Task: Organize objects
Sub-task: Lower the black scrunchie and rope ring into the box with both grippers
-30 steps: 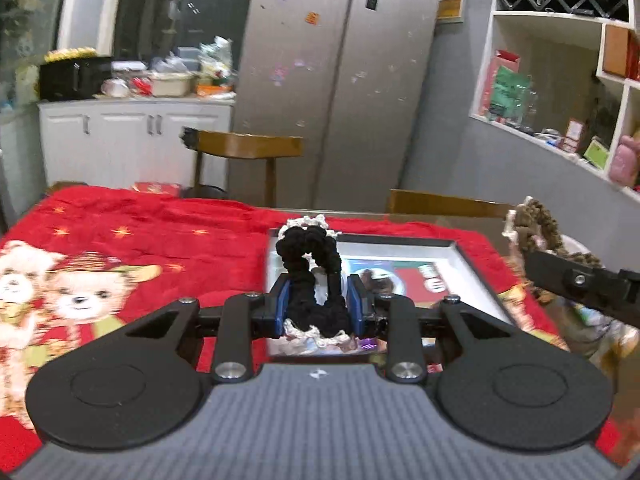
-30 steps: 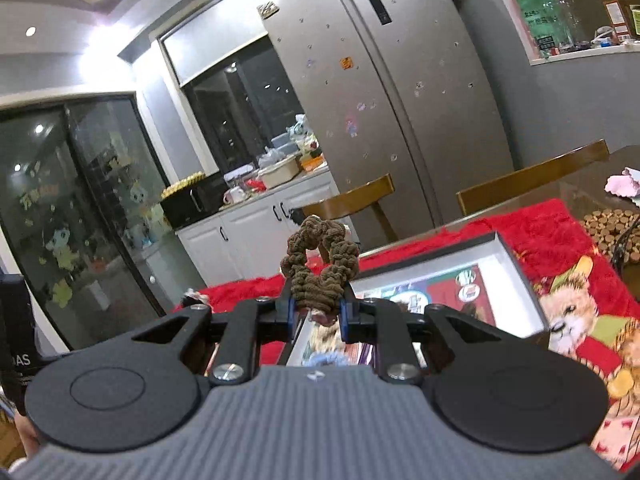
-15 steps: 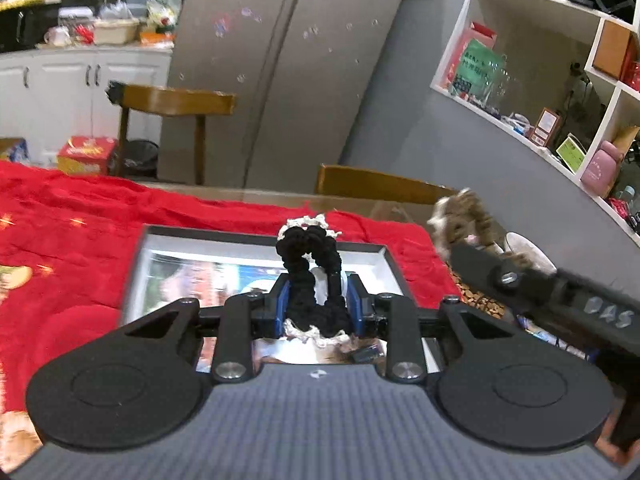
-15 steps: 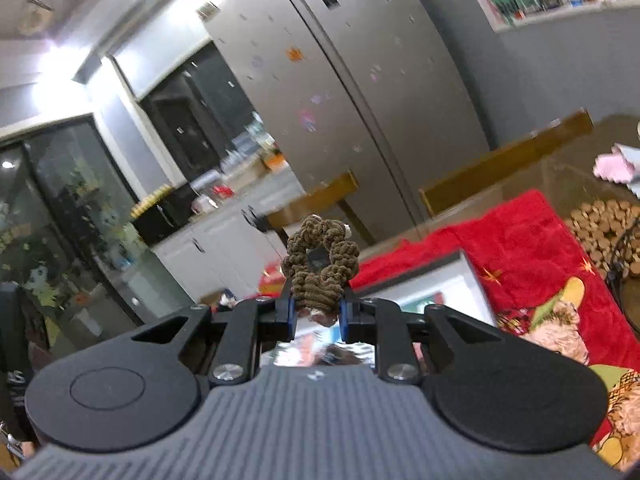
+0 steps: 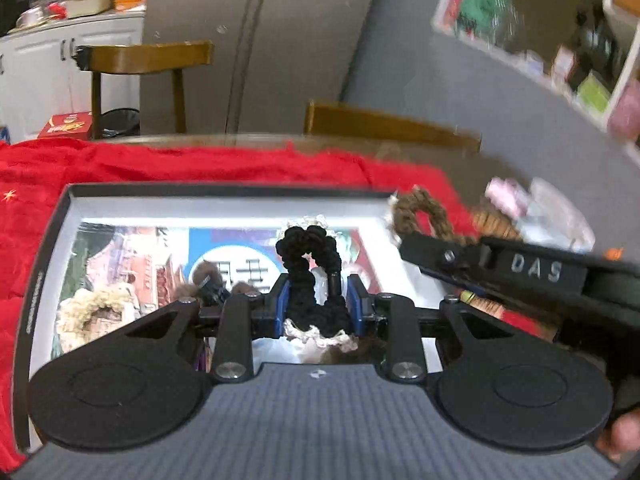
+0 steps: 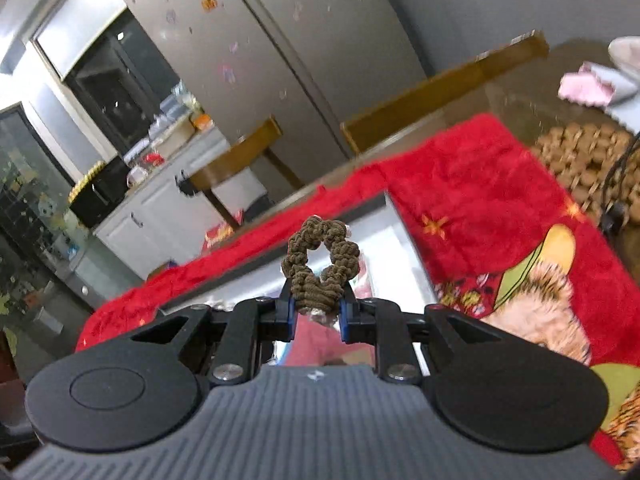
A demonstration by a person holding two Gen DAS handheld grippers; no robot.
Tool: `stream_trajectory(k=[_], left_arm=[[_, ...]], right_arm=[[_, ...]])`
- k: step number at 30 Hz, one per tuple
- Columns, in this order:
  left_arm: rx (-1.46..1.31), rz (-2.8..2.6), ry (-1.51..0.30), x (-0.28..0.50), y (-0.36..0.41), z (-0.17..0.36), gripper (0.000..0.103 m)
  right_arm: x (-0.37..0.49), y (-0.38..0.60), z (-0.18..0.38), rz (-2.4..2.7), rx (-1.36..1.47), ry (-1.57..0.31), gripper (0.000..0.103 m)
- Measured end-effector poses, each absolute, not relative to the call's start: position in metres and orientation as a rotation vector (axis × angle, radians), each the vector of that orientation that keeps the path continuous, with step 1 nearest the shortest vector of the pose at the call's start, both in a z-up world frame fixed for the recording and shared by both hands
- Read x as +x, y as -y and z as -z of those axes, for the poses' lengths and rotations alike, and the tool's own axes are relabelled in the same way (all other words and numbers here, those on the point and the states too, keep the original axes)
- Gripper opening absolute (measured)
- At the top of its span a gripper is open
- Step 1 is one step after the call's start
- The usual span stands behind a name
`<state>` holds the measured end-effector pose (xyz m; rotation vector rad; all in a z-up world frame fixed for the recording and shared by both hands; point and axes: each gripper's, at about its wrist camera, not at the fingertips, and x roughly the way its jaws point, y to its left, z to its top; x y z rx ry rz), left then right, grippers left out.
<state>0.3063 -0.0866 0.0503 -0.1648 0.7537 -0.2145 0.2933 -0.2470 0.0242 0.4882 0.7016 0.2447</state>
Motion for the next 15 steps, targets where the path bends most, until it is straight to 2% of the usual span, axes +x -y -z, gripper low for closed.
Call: stream_trajectory(k=[8, 15], left_arm=[[-0.082, 0.173, -0.775, 0.311, 0.085, -0.028, 0.034], [-0.083, 0.200, -0.817, 0.312, 0.088, -0.022, 0.034]], right_arm=[[0.302, 0.238, 0.004, -0.211, 0.459, -0.773, 0.024], [0.302, 0.235, 0.003, -0.216, 0.440, -0.777, 0.024]])
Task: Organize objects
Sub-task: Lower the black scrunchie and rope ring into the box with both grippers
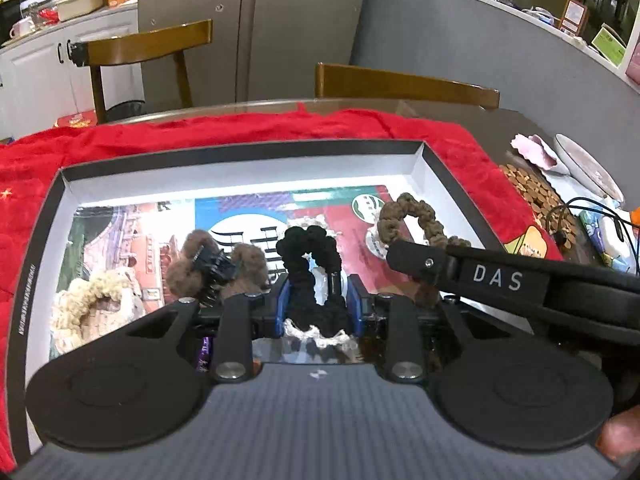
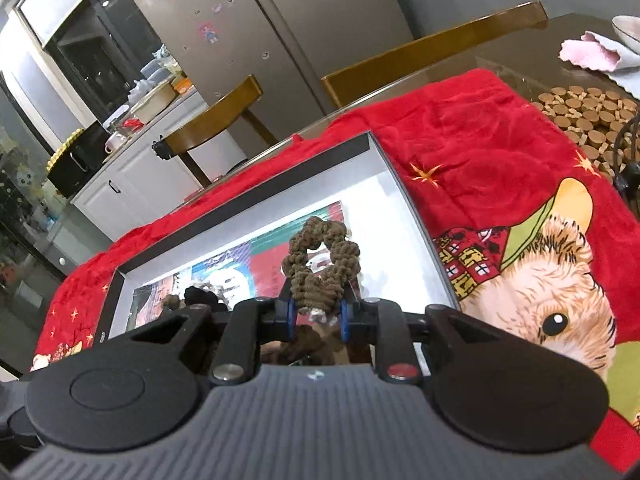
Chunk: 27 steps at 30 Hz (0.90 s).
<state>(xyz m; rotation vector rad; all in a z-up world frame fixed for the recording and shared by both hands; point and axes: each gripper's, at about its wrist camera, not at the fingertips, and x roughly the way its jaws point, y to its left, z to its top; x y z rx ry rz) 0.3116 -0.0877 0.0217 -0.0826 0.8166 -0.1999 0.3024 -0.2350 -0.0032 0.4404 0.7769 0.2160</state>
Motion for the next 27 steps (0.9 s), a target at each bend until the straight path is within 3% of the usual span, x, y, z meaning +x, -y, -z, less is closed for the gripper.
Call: stream_trajectory(k=[27], left_arm=[[-0.071, 0.193, -0.820, 0.3160, 0.0885, -0.0171, 0.034]], right_arm=[[0.3018, 0.2346, 0.0036, -0.236, 0.454, -0.782, 0.026]])
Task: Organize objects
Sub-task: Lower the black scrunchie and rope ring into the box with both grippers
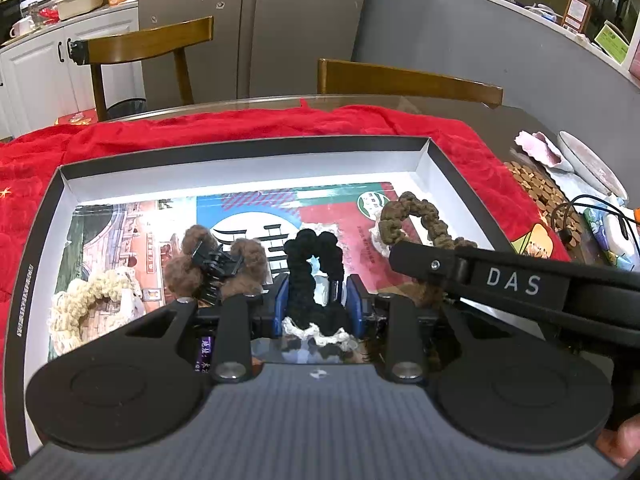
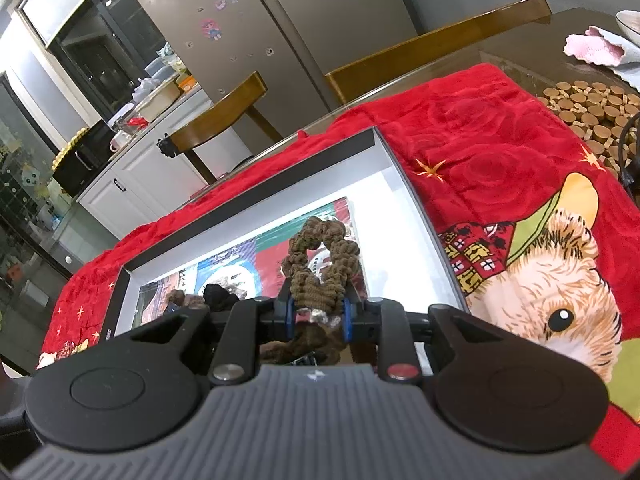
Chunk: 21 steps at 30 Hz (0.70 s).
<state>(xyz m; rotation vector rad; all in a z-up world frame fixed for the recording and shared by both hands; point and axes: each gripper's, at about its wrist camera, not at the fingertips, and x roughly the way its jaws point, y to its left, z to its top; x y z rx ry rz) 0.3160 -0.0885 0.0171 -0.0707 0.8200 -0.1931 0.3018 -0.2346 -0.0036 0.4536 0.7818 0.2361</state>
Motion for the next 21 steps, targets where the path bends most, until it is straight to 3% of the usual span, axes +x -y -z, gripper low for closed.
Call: stream_trajectory(k=[13, 21], left_arm=[[-0.069, 0.186, -0.810, 0.3167, 0.0891, -0.0150, 0.036], [-0.091, 0.196, -0.828, 0.3183, 0.0874, -0.0164, 0.059]], right_arm=[[0.3039, 0.2364, 0.0045, -0.253, 0.477, -0.793, 0.028], [0.3034, 0.2427, 0.0002, -0.252, 0.513, -0.804, 0.038]])
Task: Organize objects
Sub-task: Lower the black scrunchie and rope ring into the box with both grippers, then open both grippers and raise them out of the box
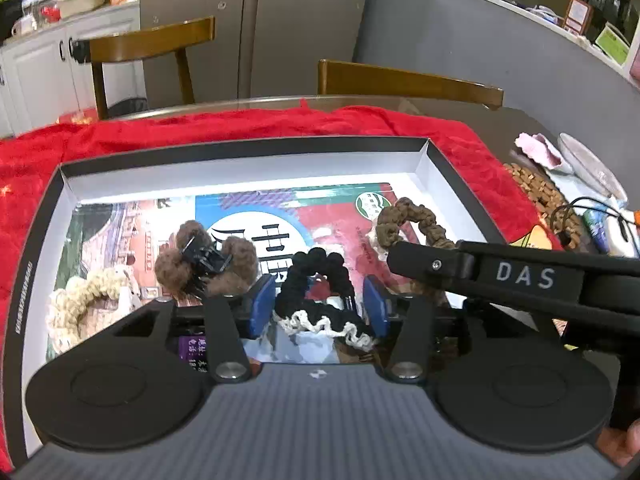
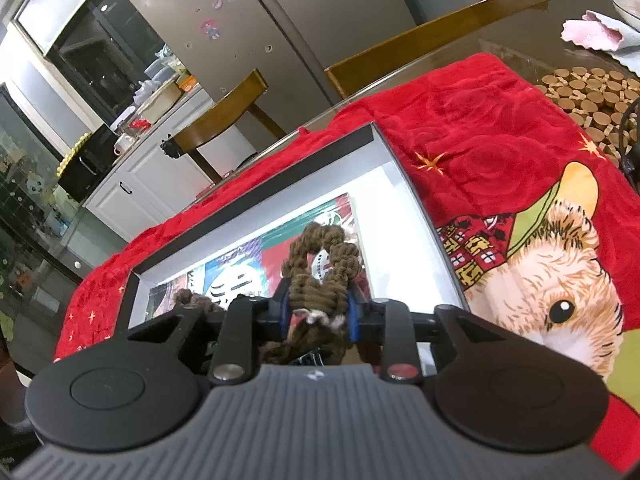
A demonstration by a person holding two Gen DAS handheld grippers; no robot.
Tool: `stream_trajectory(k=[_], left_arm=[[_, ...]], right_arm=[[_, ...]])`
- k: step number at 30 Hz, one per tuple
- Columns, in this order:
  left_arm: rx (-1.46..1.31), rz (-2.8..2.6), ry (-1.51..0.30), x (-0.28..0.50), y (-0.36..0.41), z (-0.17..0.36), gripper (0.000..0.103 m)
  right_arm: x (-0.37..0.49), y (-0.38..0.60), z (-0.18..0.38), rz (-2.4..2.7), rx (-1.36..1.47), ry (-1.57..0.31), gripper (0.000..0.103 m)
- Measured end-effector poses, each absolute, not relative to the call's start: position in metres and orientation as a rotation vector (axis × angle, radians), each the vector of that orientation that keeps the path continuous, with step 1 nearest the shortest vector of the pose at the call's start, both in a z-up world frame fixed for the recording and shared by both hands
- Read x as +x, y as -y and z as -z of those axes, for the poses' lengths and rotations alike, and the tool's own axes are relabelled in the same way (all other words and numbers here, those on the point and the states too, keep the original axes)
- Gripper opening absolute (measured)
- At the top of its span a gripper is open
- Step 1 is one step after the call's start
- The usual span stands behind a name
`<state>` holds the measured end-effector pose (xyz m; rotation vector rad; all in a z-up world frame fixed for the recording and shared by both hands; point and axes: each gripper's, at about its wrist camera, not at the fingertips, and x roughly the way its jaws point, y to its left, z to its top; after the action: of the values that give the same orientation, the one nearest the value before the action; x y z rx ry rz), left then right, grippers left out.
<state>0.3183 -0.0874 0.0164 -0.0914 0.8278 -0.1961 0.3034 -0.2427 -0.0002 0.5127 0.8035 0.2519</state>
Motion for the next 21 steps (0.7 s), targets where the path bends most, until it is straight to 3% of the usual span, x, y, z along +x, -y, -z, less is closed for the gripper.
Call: stream_trajectory(k=[2, 3, 10, 21], left_arm=[[-0.113, 0.198, -0.838, 0.319, 0.084, -0.018, 0.064], [-0.119, 0.199, -0.841, 0.320, 0.082, -0.020, 0.066], [-0.143, 0.233, -0.820, 0.316, 0.068, -0.042, 0.069], [-0.091, 0.233, -0.629, 0.268, 0.043, -0.116, 0.069]], right_arm=[[0.303, 0.245, -0.003, -0.253, 0.522, -0.800, 0.042], [0.303, 0.245, -0.004, -0.258, 0.526, -0.798, 0.050], [0.296, 0.252, -0.024, -0.294, 0.555, -0.749, 0.073], [0.243, 0.246, -0.099, -0.344, 0.502, -0.549, 0.081]])
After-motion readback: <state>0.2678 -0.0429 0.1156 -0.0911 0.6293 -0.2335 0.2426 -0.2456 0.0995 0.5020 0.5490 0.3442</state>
